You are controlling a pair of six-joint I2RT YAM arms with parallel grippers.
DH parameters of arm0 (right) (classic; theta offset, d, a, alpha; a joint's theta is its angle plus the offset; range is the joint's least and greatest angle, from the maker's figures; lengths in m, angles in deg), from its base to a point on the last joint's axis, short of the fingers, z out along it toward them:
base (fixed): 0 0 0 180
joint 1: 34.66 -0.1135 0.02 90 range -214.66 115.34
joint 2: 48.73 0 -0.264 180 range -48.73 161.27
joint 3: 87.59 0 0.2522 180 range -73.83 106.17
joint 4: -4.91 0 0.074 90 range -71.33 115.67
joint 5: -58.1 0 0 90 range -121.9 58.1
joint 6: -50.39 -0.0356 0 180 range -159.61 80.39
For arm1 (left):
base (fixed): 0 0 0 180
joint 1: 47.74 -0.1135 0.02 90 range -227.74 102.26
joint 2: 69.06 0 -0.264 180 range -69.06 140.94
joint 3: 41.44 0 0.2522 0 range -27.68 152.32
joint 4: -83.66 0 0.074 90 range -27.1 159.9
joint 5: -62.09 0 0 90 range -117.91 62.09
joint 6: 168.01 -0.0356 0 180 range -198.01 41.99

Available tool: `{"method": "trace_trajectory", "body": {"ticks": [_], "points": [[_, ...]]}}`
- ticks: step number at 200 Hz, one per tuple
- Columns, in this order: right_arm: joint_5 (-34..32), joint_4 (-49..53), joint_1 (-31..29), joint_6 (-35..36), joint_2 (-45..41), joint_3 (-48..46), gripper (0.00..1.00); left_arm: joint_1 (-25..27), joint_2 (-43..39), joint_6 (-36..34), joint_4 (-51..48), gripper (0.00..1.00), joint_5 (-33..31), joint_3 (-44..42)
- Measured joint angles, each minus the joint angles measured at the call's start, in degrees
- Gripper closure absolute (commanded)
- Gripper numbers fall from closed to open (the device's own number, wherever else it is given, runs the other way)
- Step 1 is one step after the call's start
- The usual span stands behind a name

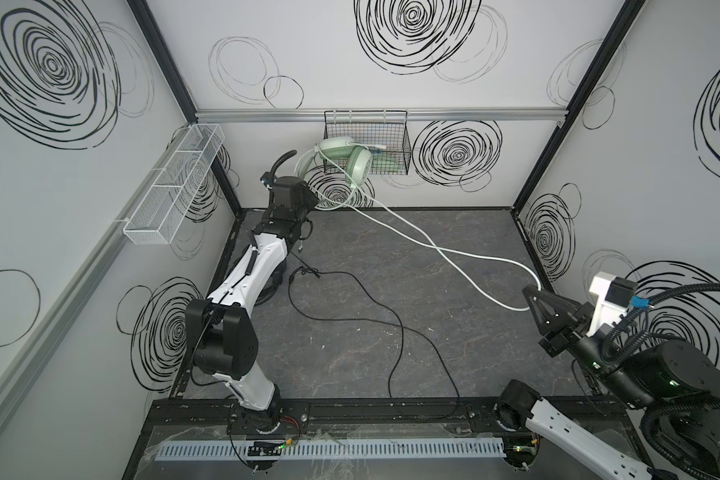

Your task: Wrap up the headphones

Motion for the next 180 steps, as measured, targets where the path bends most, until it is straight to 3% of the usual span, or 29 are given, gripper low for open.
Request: {"method": "trace_trajectory", "body": {"ticks": [32, 69, 107, 133, 180], "points": [[-8.46, 4.61, 0.63, -0.39, 0.39, 4.85, 1.0, -1.46, -0.02, -0.02, 0.72, 1.0, 0.35, 0.74], [-19.17, 11.54, 2.38, -1.4, 7.21, 8.22, 0.98, -3.65, -0.61, -0.94, 1.16, 1.0, 1.49, 0.72], [-27.96, 17.68, 2.36, -3.76, 13.68, 7.72, 0.87, -5.44, -2.51, -2.21, 1.25, 1.0, 1.79, 0.33], [-34.27, 23.58, 2.03, -8.61, 15.3, 7.72, 0.72, -6.47, -3.93, -3.37, 1.22, 1.0, 2.08, -0.07], [-42.4, 25.18, 2.01, -8.61, 21.57, 5.84, 0.7, -9.49, -4.37, -3.93, 1.79, 1.0, 1.36, -0.07]]}}
